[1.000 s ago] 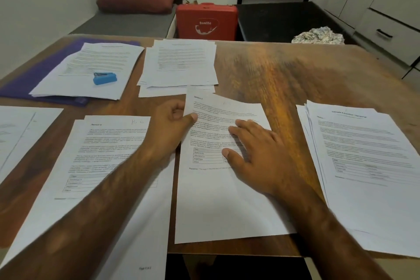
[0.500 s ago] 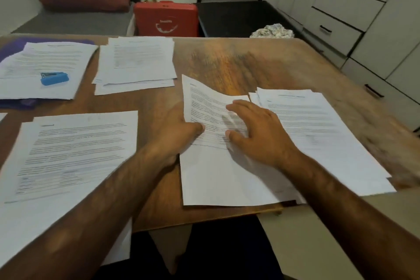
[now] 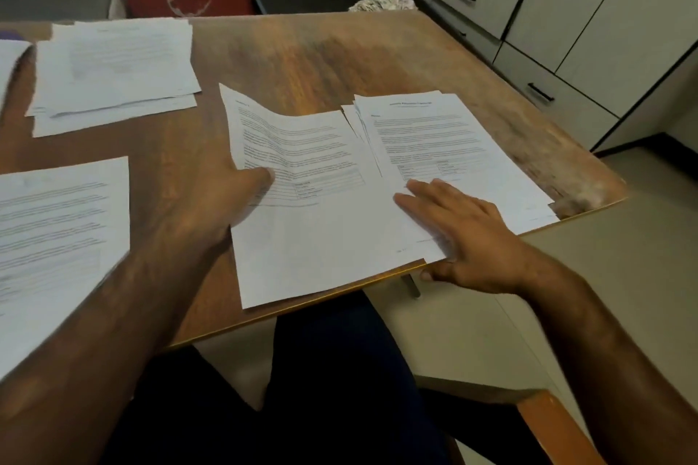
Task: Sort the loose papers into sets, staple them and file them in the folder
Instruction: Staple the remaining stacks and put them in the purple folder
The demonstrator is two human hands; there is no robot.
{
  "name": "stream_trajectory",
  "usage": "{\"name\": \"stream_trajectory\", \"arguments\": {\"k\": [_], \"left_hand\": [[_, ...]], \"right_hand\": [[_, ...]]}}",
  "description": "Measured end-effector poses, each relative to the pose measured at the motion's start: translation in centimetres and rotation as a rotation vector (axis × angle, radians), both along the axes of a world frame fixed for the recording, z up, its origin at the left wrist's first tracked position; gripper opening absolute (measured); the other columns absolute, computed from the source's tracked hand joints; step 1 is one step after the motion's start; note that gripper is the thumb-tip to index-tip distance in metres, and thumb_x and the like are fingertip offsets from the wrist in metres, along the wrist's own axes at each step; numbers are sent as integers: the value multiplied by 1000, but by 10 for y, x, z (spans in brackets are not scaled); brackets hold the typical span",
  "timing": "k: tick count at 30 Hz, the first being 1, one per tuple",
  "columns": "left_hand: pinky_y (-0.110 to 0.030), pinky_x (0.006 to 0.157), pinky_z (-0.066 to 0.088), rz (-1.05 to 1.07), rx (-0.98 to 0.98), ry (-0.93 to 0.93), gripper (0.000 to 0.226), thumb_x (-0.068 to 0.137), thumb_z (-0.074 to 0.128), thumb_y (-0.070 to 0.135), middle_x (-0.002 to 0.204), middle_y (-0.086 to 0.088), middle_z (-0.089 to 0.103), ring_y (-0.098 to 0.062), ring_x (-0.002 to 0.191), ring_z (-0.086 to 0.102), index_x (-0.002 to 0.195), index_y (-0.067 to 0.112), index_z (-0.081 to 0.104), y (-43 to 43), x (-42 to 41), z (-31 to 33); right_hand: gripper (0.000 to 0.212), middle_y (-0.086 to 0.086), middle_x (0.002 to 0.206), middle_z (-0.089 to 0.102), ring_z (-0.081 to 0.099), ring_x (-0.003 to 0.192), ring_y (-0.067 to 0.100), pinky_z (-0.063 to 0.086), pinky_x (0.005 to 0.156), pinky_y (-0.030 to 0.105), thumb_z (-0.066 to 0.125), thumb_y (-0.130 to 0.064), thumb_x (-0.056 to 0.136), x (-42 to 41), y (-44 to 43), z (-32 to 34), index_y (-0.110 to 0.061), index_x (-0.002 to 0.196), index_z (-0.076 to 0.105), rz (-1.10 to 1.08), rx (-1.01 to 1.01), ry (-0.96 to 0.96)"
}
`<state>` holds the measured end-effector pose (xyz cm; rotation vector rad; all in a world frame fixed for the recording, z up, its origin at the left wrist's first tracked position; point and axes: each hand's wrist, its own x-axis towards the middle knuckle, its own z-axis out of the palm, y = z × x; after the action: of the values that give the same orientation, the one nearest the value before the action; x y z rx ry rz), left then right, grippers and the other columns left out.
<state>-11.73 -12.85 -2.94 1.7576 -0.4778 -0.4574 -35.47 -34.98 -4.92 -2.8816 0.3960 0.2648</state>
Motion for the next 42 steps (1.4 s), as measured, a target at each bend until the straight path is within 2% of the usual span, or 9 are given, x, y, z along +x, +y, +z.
{"name": "stream_trajectory", "arguments": {"k": [7, 12, 15, 19, 23, 30, 36, 38, 42], "left_hand": [[-32, 81, 61, -32, 17, 49, 41, 96, 69, 5, 123, 10, 71, -15, 101, 73, 131, 26, 62, 3, 3, -3], [-19, 64, 59, -51, -2, 72, 40, 96, 69, 6, 114, 18, 71, -5, 89, 74, 129, 29, 61, 7, 2, 0], [-24, 68, 59, -45, 18, 65, 38, 96, 70, 10, 114, 19, 71, -10, 93, 74, 127, 32, 61, 8, 0, 1], [-22, 65, 59, -34, 19, 50, 35, 97, 69, 10, 111, 18, 72, -8, 89, 76, 123, 32, 62, 8, 1, -2], [-23, 72, 62, -31, -17, 18, 36, 95, 68, 1, 108, 16, 72, -11, 94, 74, 120, 27, 65, -3, 1, -7], [-39, 83, 63, -104, -144, 34, 45, 88, 59, -15, 107, 3, 78, -14, 97, 75, 110, 23, 71, -67, -20, -9], [-33, 57, 59, -16, -179, 414, 32, 107, 39, 26, 103, -1, 79, -26, 92, 76, 115, 24, 70, -115, -33, -3], [-37, 65, 62, -58, -142, 452, 35, 109, 38, 37, 106, 0, 79, -24, 94, 76, 119, 25, 69, -126, -34, -3], [-43, 94, 60, -126, -144, 331, 38, 97, 54, 1, 125, -5, 73, -26, 109, 71, 132, 7, 66, -147, -38, -4]], "right_hand": [[74, -36, 161, 27, 13, 155, -4, 15, 129, 51, 82, -53, 74, -13, -29, 14, -56, 142, 53, -49, 513, -85], [45, -30, 154, 45, 30, 149, -3, 31, 125, 42, 75, -22, 93, -11, -29, 11, -47, 130, 69, -129, 664, -178], [44, -25, 143, 56, 46, 138, -2, 48, 109, 28, 67, -7, 99, -11, -26, 7, -41, 126, 70, -217, 662, -253], [24, -8, 113, 72, 70, 105, 13, 59, 81, 23, 54, -22, 108, -10, -17, 4, -31, 127, 65, -469, 767, -515], [32, -9, 118, 67, 66, 104, 6, 53, 77, 15, 51, -28, 108, -3, -8, 9, -26, 139, 59, -601, 766, -730], [31, -20, 116, 72, 68, 106, 8, 56, 80, 23, 48, -22, 110, 12, 10, 19, -34, 130, 68, -294, 794, -681], [33, -30, 136, 60, 53, 127, -4, 42, 97, 17, 49, -28, 110, 10, 6, 4, -49, 132, 60, -252, 636, -591], [38, -36, 138, 56, 49, 131, -8, 41, 100, 14, 49, -24, 109, 8, 2, 2, -53, 130, 59, -239, 628, -579], [41, -29, 143, 58, 49, 136, -3, 43, 110, 23, 52, -15, 108, 3, -8, -3, -41, 136, 64, -221, 584, -576]]}}
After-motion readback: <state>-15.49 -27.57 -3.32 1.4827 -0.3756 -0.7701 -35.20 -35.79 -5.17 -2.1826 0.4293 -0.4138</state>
